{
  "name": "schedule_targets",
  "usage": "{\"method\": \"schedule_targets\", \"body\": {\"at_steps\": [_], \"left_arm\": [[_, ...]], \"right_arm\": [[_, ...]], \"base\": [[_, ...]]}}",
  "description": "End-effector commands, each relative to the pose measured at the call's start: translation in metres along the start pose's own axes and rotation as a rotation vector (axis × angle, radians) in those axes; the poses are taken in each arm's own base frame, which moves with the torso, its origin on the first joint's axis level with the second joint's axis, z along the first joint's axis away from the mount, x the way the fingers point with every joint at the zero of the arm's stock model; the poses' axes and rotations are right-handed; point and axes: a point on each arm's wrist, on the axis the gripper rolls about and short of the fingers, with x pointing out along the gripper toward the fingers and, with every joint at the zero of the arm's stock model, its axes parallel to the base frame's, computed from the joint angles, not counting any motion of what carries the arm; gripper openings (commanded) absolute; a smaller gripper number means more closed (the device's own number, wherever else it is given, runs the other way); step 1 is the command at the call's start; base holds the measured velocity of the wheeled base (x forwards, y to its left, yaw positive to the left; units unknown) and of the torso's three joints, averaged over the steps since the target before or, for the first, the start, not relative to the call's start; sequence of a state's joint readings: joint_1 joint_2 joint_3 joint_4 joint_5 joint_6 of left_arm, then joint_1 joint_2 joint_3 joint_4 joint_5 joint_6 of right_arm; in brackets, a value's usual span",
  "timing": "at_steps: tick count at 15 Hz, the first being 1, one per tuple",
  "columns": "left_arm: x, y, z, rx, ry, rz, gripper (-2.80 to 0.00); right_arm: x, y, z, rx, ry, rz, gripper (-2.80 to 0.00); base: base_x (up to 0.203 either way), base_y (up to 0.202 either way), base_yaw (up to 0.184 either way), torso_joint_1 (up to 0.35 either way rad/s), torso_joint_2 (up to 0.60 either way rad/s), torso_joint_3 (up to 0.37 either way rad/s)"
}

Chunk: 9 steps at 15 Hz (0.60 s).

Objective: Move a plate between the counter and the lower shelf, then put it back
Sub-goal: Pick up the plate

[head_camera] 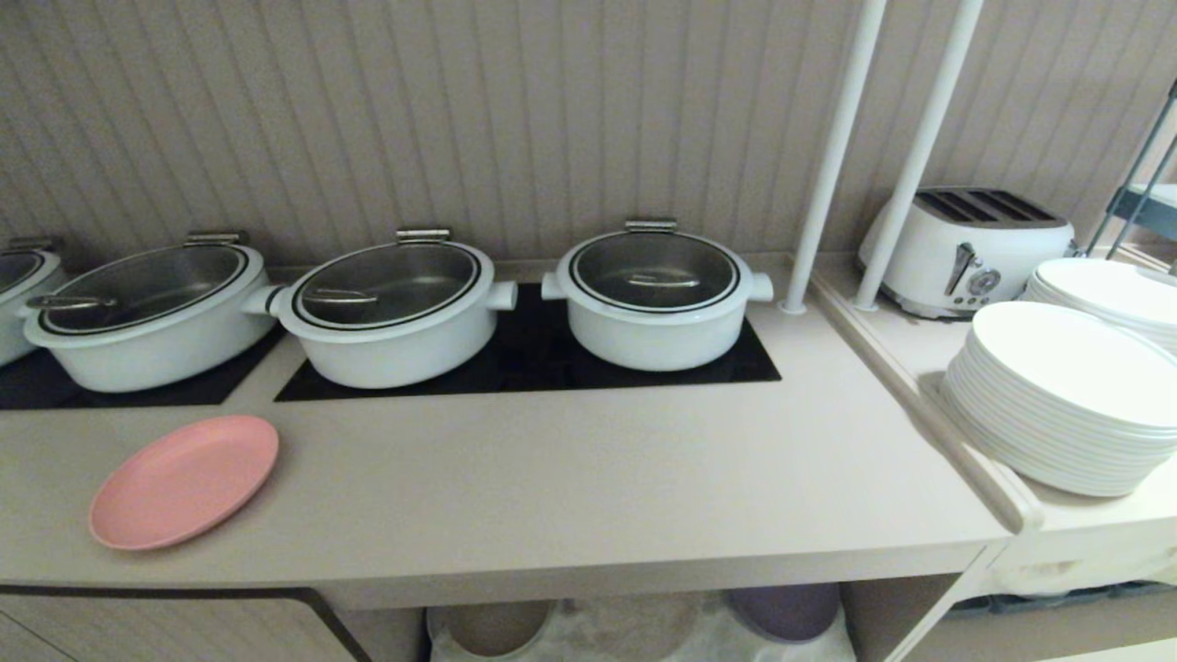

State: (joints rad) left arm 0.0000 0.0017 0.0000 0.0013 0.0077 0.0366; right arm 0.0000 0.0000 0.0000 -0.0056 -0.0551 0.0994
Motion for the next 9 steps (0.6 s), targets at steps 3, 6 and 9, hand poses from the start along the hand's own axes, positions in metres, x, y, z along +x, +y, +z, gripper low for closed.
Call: {"method": "schedule_targets", "body": {"at_steps": [3,6,9], "left_arm": [[-0.002,0.000,0.008,0.036,-0.033,-0.010,-2.80],[-0.008,0.000,0.026,0.043,-0.088,-0.047,-2.80],[-0.017,0.001,0.053,0.039,-0.069,-0.043,-2.80]], "right_arm": [[0.000,0.000,0.000,0.000,-0.001,0.000,-2.80],[0.000,0.000,0.000,0.000,-0.001,0.000,-2.80],[0.000,0.000,0.000,0.000,-0.001,0.000,-2.80]], "base": [[0.000,0.000,0.000,0.000,0.00,0.000],[0.000,0.000,0.000,0.000,0.00,0.000],[0.000,0.000,0.000,0.000,0.00,0.000]]}}
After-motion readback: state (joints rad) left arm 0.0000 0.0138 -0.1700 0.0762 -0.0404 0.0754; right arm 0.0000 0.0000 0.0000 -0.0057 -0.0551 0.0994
